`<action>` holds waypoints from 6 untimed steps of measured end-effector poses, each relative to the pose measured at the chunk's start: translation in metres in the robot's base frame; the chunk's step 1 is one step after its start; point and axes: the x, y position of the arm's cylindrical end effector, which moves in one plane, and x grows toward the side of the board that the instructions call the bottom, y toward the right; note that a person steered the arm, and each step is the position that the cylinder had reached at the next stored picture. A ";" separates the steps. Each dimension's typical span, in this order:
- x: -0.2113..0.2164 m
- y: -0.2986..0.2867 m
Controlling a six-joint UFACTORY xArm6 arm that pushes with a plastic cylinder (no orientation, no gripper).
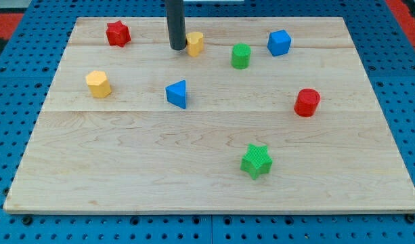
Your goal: Slightly push the yellow heart to the top center of the board
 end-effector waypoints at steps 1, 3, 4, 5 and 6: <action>0.000 0.000; 0.026 -0.006; 0.007 0.026; 0.009 0.044; 0.022 0.073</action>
